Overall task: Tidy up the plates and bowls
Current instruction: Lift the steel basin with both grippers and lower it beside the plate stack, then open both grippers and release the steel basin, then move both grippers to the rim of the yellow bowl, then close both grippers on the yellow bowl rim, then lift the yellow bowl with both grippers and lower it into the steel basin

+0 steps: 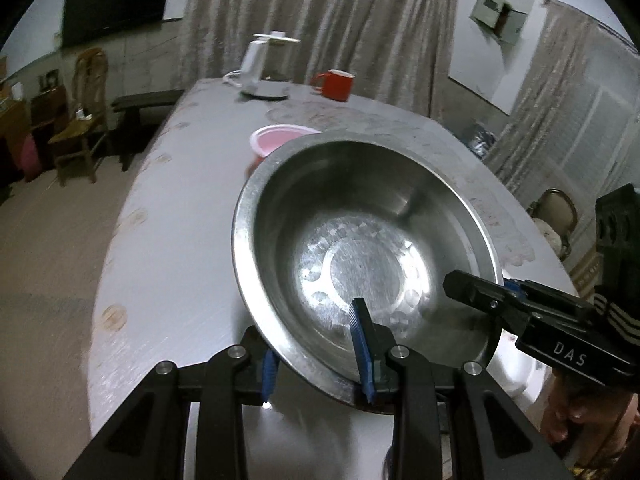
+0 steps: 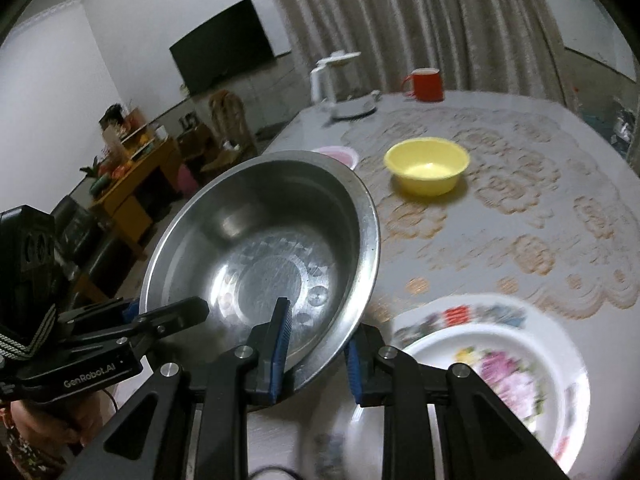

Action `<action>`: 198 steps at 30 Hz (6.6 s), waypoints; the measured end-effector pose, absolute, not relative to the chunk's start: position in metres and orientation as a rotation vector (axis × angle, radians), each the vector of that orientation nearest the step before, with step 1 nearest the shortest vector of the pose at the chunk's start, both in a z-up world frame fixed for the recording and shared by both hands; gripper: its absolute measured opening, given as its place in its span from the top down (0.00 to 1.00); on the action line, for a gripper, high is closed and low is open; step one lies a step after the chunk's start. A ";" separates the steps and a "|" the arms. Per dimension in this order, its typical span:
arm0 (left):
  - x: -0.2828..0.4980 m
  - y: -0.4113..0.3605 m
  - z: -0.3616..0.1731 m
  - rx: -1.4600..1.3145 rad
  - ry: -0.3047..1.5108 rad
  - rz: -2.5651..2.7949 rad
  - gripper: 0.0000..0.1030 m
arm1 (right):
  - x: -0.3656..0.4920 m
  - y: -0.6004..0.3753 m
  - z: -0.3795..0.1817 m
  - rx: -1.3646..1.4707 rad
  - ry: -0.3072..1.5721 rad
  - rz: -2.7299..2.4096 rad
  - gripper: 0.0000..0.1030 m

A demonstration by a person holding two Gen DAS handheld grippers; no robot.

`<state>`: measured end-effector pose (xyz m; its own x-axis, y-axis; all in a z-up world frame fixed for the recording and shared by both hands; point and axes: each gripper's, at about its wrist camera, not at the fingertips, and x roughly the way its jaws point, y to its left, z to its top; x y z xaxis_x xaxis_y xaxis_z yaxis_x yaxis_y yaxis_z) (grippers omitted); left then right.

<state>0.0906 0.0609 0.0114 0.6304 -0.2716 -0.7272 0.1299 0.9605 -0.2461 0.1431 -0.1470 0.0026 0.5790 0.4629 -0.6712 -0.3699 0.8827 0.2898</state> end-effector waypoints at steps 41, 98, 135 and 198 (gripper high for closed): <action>0.084 0.077 -0.034 -0.180 0.939 -0.136 0.63 | 0.138 -0.103 -0.040 0.063 1.034 0.520 0.64; 0.175 0.002 0.047 -0.135 0.915 -0.226 0.10 | 0.296 -0.274 0.000 0.345 0.985 0.282 0.63; 0.296 -0.078 0.024 -0.033 0.964 -0.206 0.12 | 0.379 -0.284 -0.058 0.448 1.075 0.337 0.86; 0.252 -0.090 0.034 0.028 0.938 -0.302 0.83 | 0.290 -0.256 0.016 0.274 0.931 0.342 0.85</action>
<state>0.2525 -0.0895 0.0341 0.5527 -0.2438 -0.7969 0.2676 0.9575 -0.1073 0.2897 -0.2557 0.0164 0.5501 0.4013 -0.7324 -0.1677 0.9122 0.3739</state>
